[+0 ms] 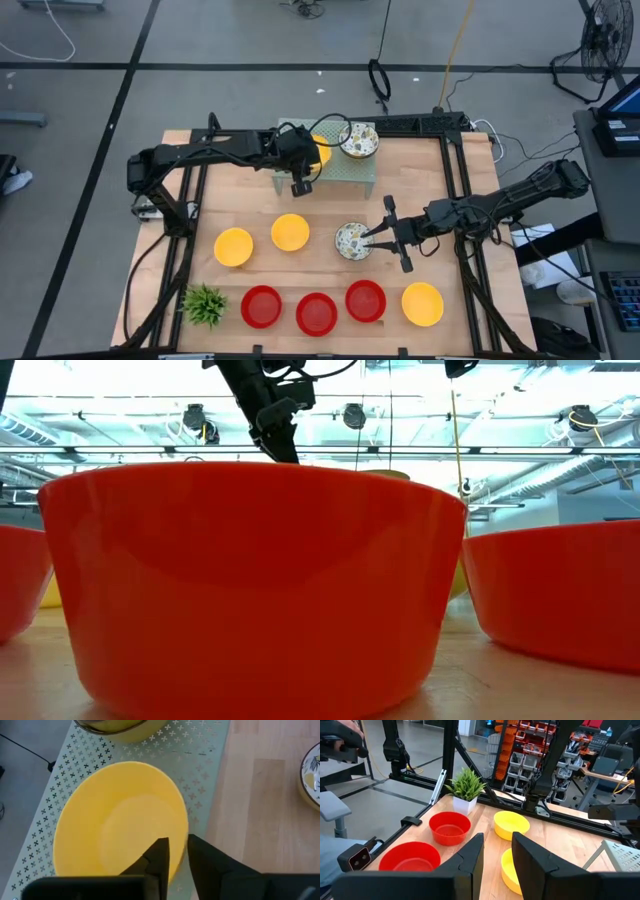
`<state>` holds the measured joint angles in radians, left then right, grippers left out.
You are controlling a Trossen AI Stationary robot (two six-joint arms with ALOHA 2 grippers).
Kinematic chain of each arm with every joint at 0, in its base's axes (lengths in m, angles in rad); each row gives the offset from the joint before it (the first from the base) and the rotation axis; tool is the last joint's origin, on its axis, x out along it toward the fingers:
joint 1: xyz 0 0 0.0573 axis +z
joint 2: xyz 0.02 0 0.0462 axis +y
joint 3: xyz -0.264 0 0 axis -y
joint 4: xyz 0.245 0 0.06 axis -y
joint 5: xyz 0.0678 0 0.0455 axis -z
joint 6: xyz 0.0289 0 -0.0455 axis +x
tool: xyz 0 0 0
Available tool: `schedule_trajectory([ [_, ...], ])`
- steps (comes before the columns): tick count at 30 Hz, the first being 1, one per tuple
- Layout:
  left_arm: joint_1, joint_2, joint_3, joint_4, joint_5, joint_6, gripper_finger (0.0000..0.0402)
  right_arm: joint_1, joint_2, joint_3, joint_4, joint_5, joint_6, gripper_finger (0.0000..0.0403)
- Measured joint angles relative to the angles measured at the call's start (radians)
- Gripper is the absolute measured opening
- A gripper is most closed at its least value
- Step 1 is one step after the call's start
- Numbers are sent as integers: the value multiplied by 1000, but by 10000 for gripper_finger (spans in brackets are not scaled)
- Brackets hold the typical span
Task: Pick & Place Mini bowls
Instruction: Put the yellow bowl on the shelf
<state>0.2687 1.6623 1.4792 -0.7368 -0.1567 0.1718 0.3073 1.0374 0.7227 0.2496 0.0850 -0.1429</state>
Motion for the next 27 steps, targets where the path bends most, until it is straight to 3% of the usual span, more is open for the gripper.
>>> schedule_trajectory([
  [10, -15, -77, 0, 1, -17, -24, 87, 0, 0, 0, -20, 0, 2, 89],
  [16, 12, -175, 0, -35, -330, -100, 88, 0, 0, 0, -38, 0, 26, 89],
  [18, 44, -176, 1, -45, -374, -174, 88, 0, 0, 0, -38, 0, 26, 89],
  [23, 135, -116, 0, -132, -356, -259, 88, 0, 0, 0, -34, 0, 27, 89],
  [27, 202, -45, -2, -142, -218, -253, 88, 0, 0, 0, -30, -2, 49, 89],
])
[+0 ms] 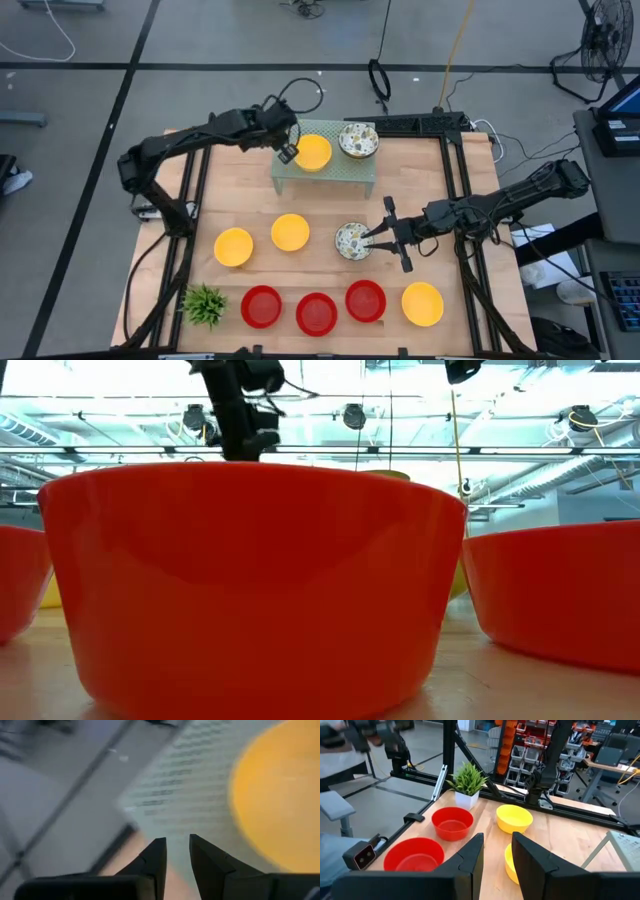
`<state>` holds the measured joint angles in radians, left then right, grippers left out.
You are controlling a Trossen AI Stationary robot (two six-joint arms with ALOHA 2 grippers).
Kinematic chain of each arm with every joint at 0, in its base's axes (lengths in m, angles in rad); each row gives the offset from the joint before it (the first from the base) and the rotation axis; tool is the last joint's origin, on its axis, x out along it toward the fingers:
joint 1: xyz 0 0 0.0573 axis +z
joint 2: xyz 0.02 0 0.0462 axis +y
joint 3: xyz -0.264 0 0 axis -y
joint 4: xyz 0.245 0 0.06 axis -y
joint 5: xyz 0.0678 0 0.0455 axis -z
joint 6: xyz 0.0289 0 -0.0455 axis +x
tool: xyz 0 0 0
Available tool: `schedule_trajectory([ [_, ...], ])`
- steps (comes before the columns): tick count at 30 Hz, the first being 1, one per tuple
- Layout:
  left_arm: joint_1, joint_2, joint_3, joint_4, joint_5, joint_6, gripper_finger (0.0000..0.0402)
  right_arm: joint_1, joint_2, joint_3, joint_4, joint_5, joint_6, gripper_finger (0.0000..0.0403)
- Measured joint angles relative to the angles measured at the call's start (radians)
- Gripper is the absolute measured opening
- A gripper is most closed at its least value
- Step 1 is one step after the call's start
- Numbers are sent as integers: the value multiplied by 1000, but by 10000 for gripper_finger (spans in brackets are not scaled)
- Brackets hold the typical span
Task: Pick & Place Mini bowls
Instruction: Put the yellow bowl on the shelf, then stack the yellow bowl on the yellow bowl on the shelf
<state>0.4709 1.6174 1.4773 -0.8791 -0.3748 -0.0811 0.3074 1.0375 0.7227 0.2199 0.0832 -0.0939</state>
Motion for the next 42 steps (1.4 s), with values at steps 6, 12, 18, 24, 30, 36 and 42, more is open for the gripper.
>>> schedule_trajectory([
  [6, 42, 71, 0, 49, 122, 36, 88, 3, 0, 0, 4, -1, 49, 89],
  [12, 37, 75, 0, 94, 199, 73, 88, 3, 0, 0, 1, -1, 53, 89],
  [18, 13, 75, 0, 99, 276, 81, 88, 3, 0, 0, 0, -1, 51, 89],
  [24, -18, 75, 0, 117, 281, 81, 87, 2, 0, 0, 0, -1, 49, 89],
  [30, -22, 72, 0, 110, 261, 104, 88, 2, 0, 0, -1, -1, 55, 89],
  [36, -21, -4, 1, 65, 236, 103, 88, 2, 0, 0, -2, -1, 45, 89],
  [42, -66, -93, 2, -14, 342, 17, 88, 2, 0, 0, -9, -1, 21, 89],
])
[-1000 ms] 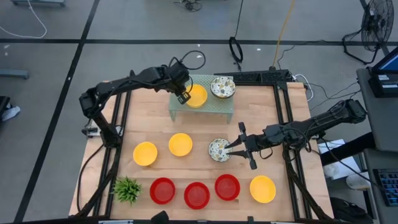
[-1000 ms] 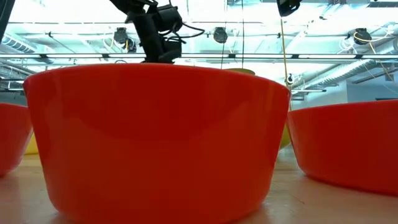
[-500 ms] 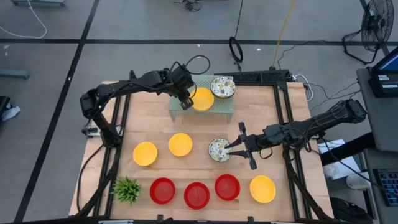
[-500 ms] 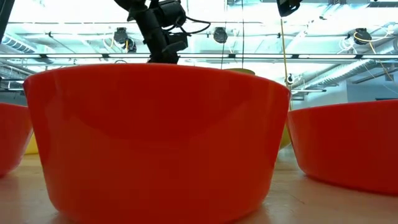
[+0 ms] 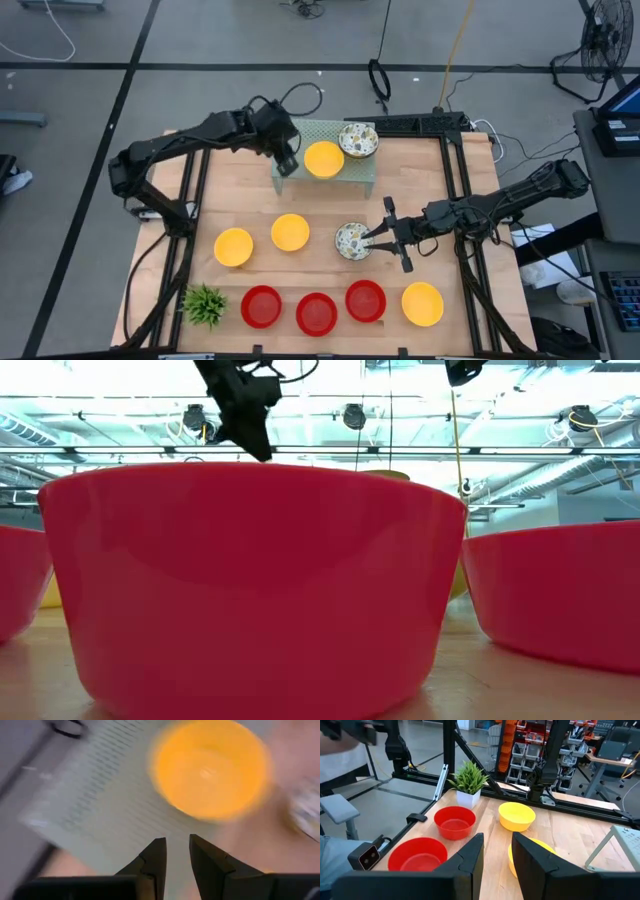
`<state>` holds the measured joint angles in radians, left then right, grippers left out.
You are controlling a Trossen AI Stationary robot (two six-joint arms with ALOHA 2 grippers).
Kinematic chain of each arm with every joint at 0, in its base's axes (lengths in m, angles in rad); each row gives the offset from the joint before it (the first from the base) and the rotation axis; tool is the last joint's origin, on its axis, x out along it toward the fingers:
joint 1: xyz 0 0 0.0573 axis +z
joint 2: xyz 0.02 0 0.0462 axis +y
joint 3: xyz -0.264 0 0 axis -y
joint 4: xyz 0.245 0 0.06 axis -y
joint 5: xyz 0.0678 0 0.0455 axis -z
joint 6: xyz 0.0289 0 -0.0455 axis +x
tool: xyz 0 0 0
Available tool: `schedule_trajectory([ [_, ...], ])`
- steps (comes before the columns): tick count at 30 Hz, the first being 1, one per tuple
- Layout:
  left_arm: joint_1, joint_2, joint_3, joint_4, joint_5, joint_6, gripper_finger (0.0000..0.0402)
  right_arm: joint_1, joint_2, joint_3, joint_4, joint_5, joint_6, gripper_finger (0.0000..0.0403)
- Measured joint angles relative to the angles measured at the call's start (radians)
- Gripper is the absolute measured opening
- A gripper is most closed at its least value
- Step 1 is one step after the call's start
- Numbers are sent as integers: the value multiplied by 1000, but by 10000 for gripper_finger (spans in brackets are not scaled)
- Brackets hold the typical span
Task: Pick & Place Mini bowls
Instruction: Stack the yellow bowl on the yellow bowl on the shelf
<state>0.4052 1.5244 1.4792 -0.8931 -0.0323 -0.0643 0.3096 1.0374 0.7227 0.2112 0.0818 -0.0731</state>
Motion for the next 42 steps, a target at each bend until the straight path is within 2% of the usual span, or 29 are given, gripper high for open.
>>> schedule_trajectory([
  [3, -61, -1, 0, -67, 88, -18, 88, 0, 0, 0, 0, -3, -2, 89],
  [6, -150, -1, -18, -135, 135, -38, 88, 0, 0, 0, 0, -4, 7, 89],
  [14, -410, -1, -113, -147, 138, -76, 88, 0, 0, 0, 0, -4, 8, 89],
  [19, -521, -1, -220, -21, 132, -77, 88, 0, 0, 0, 0, -4, 8, 89],
  [22, -578, -1, -284, 92, 65, -80, 88, 0, 0, 0, 0, -4, 8, 89],
  [25, -622, 0, -341, 175, 27, -55, 88, 0, 0, 0, 0, -4, 9, 89],
  [37, -716, -1, -464, 323, 18, -30, 88, 0, 0, 0, -8, -4, 9, 89],
  [42, -721, 0, -500, 355, -55, -22, 88, 0, 0, 0, -8, -4, 9, 89],
])
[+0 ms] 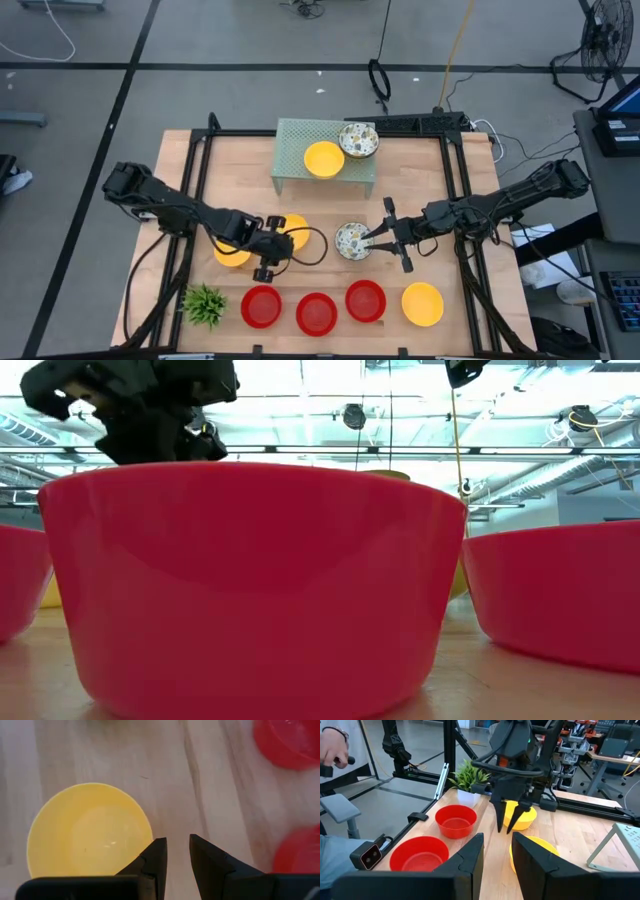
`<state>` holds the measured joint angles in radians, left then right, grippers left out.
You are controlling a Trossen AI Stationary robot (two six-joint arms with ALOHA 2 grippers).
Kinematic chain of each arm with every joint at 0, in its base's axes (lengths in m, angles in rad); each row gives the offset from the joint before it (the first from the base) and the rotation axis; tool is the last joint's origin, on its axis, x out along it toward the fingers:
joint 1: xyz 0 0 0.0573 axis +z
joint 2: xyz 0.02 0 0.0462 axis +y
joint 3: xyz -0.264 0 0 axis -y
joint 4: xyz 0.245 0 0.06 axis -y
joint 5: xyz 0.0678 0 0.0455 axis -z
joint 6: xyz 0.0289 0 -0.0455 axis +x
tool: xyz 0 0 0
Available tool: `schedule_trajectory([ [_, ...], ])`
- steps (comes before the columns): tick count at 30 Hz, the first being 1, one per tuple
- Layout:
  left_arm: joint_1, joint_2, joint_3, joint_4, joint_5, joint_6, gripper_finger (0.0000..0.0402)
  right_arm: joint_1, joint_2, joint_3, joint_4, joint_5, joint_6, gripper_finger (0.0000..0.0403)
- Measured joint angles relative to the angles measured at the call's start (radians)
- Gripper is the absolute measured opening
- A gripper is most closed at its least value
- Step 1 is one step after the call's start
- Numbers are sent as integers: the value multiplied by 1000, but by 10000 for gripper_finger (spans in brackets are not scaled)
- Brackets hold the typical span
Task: Pick & Place Mini bowls
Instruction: Stack the yellow bowl on the yellow bowl on the shelf
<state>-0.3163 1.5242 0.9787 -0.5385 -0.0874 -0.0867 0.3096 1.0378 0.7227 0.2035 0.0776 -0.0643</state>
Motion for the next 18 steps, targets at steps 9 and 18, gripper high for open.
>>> schedule_trajectory([
  [9, 25, 0, -71, 69, 14, 74, 88, 0, 0, 0, 0, 0, 0, 89],
  [18, 67, 0, -142, 144, 4, 92, 88, 0, 0, 0, 0, 0, 0, 89],
])
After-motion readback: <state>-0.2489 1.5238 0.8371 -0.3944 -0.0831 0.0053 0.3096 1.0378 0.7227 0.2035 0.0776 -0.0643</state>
